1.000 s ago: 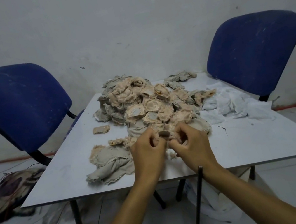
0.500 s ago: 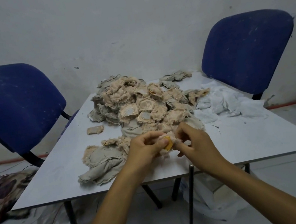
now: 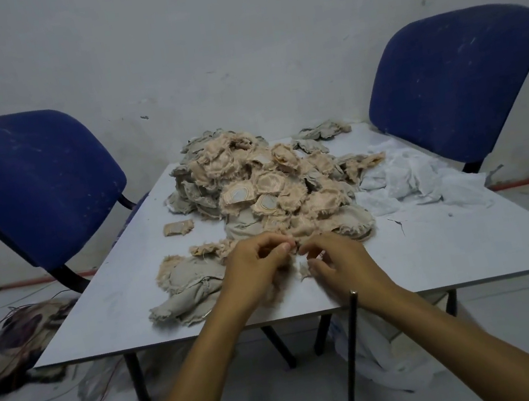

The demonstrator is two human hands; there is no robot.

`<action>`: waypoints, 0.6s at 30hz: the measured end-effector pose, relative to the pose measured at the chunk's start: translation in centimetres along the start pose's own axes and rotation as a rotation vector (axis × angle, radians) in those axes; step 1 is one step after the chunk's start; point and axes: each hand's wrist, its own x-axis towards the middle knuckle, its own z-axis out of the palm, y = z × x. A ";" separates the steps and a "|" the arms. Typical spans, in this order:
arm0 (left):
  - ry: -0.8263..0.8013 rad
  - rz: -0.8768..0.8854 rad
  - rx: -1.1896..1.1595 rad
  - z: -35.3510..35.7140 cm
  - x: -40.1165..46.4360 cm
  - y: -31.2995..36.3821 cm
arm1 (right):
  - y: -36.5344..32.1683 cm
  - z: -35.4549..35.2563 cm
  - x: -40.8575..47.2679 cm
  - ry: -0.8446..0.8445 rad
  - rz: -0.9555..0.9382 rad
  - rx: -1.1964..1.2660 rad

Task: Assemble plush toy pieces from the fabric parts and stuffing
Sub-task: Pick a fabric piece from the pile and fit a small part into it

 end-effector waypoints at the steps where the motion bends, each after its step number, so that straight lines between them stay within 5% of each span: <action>1: 0.010 0.036 0.083 0.1 0.0 -0.2 | 0.0 0.1 0.1 0.022 0.001 -0.001; 5: 0.014 0.168 0.547 0.2 0.3 -1.1 | -0.1 0.4 0.4 -0.042 -0.005 -0.034; 10: 0.024 0.198 0.651 0.2 0.3 -1.5 | 0.1 0.6 0.7 -0.076 -0.008 -0.134; 15: 0.155 0.184 0.320 0.6 0.6 -0.2 | 0.5 0.7 0.8 0.122 0.005 -0.047; 18: 0.118 0.067 0.014 0.7 0.8 0.2 | -0.2 0.3 1.1 0.111 -0.029 0.208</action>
